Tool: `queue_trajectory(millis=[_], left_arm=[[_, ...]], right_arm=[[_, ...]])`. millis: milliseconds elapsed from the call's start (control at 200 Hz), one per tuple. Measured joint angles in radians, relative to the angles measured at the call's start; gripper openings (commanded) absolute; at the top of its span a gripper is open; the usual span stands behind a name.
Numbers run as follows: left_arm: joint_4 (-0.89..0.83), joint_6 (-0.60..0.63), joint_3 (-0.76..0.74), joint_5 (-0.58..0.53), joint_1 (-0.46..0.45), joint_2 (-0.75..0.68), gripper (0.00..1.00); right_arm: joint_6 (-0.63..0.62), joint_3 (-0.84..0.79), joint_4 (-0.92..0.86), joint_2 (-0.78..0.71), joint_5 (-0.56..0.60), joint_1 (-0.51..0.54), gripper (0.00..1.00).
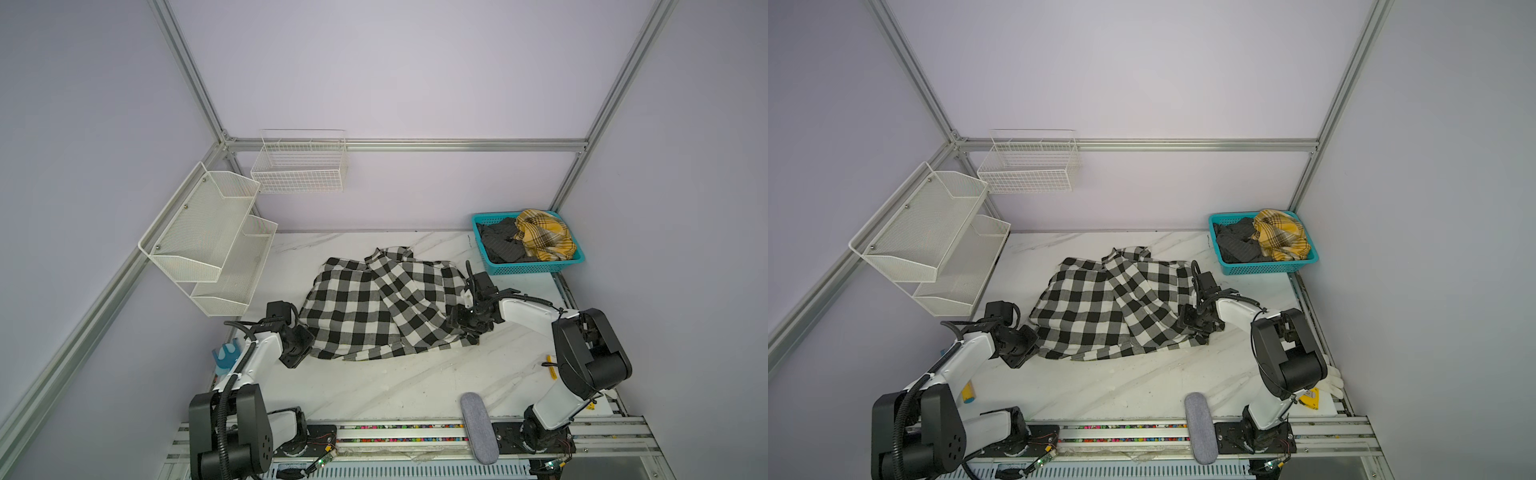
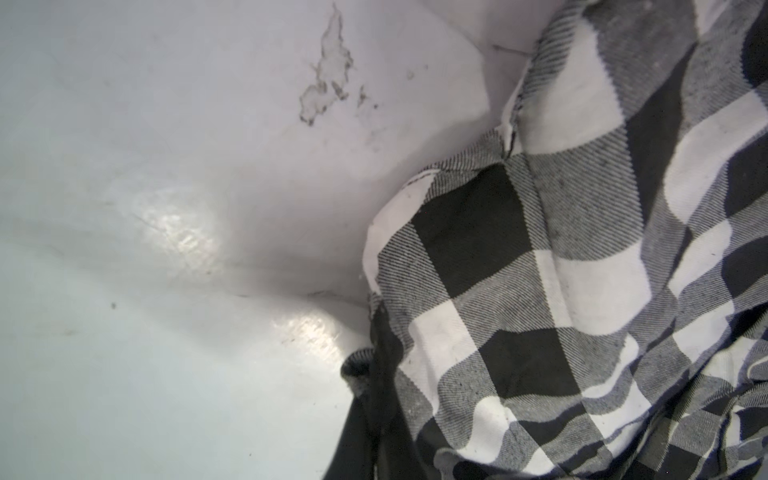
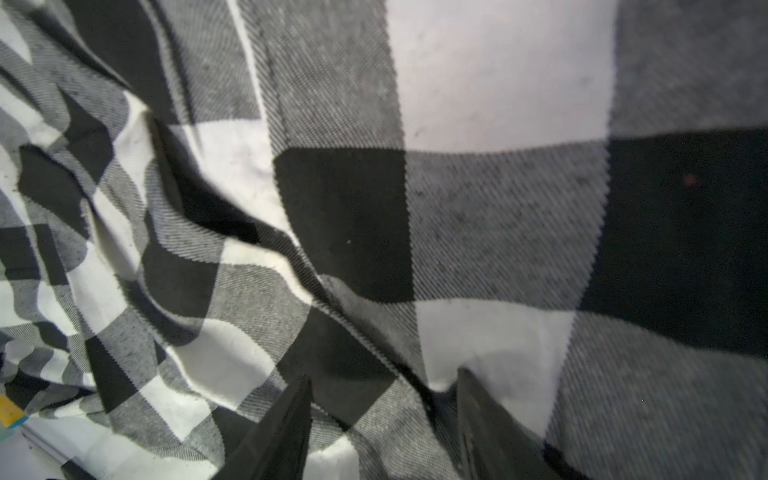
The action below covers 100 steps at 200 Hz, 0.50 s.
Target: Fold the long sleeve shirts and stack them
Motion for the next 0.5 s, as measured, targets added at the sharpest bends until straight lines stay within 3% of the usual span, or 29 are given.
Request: queue_trajectory(millis=[125,305,500], left_arm=[[0.0,0.015,0.01,-0.014,0.012,0.016,0.0],[0.002,0.023,0.013,-0.026,0.014,0.035,0.0],[0.002,0.023,0.013,-0.026,0.014,0.041,0.0]], right_arm=[[0.009,-0.012,0.029,0.005,-0.04,0.0,0.41],[0.014,-0.019,0.045,0.008,-0.083,0.0,0.16],[0.02,-0.027,0.04,-0.027,-0.092,0.0,0.07]])
